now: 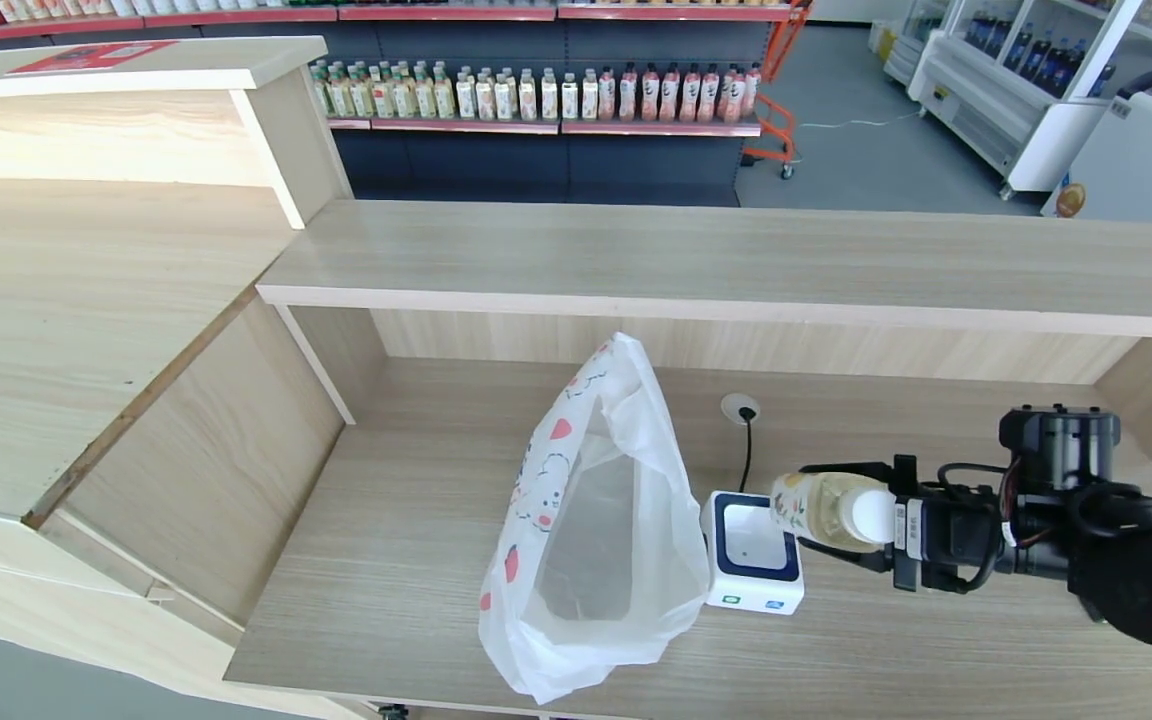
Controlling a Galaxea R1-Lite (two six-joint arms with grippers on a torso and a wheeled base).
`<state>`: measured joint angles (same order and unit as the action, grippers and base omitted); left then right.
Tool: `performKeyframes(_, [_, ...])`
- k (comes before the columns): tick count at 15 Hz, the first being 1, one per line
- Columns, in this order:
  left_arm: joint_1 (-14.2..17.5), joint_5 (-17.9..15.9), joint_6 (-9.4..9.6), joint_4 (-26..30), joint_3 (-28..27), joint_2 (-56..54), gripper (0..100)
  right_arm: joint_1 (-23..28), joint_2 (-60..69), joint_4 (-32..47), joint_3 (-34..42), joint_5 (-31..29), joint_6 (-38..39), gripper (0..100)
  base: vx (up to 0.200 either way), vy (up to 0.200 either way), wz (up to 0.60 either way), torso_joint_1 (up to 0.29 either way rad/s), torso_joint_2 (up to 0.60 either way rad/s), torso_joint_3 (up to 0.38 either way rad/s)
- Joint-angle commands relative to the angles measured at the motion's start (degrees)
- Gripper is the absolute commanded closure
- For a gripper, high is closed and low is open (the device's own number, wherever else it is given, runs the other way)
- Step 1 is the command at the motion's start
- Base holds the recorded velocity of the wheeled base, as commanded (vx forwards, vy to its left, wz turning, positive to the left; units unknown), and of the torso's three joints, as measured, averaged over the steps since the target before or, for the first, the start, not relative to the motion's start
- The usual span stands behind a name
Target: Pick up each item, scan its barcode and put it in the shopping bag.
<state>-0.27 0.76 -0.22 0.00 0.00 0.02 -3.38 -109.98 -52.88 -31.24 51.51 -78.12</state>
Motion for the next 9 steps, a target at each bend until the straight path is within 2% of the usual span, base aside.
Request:
performKeyframes(1, [0.00, 0.04, -0.04, 0.00, 0.00, -0.02, 0, -1.90, -3.04, -0.12, -2.24, 0.26, -0.02, 100, 0.000, 0.000, 0.00, 0.000, 0.00, 0.000])
performKeyframes(9, [0.00, 0.04, -0.04, 0.00, 0.00, -0.02, 0, -3.39, -8.93, -0.38, -7.25, 0.97, -0.02, 100, 0.000, 0.000, 0.00, 0.000, 0.00, 0.000])
